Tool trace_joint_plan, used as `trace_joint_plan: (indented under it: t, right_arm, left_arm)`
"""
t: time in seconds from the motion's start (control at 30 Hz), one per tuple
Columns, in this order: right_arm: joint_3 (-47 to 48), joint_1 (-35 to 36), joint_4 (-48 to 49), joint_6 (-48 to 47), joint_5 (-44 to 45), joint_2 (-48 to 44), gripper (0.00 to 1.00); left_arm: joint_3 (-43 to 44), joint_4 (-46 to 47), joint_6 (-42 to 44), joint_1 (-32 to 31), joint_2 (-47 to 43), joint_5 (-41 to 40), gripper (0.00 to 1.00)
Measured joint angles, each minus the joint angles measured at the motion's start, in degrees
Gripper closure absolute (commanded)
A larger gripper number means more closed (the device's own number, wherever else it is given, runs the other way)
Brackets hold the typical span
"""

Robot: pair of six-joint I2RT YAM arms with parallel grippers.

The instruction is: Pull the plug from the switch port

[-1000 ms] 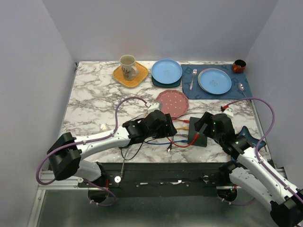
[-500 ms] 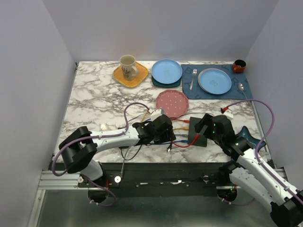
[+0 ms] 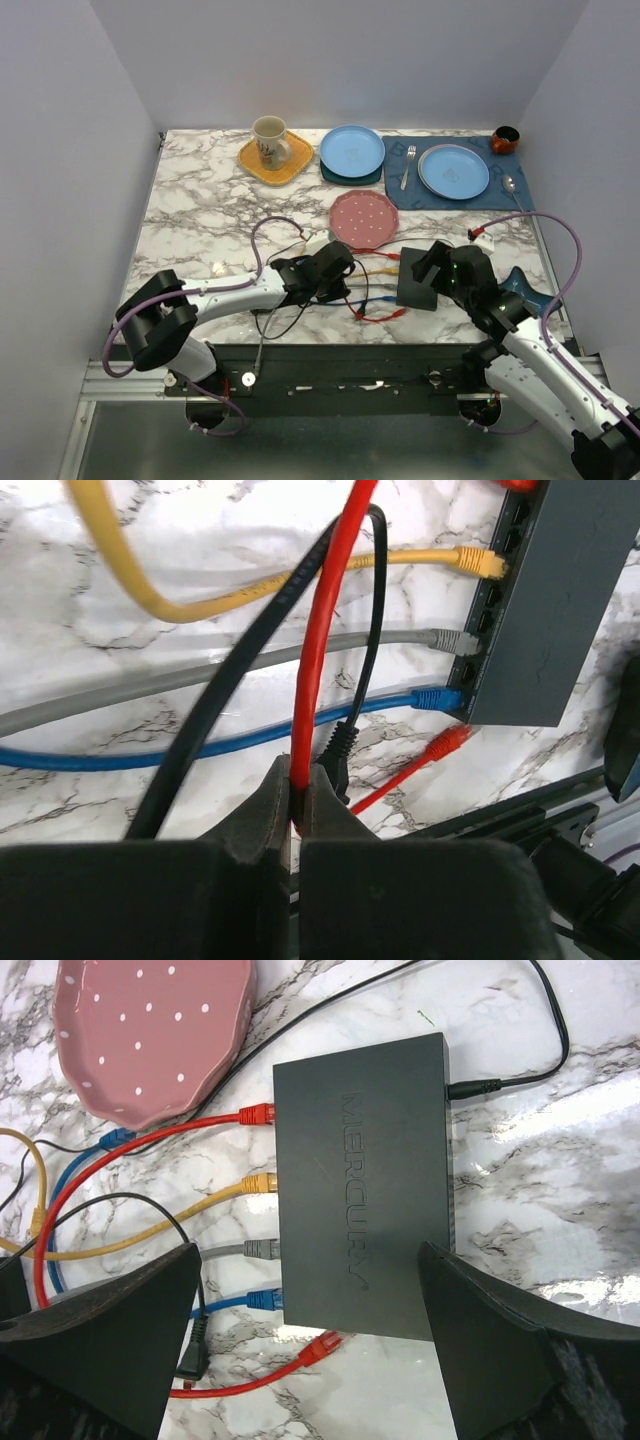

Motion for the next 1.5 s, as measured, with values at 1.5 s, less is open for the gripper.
trace_joint_plan:
  t: [1.5]
  right_arm:
    - [-2.3,0.0,6.6,0.8,-9.2,8.8,0.1]
  left_arm:
    - [-16.5,-31.7,-4.4,22.7,-52.1,-5.4,0.96]
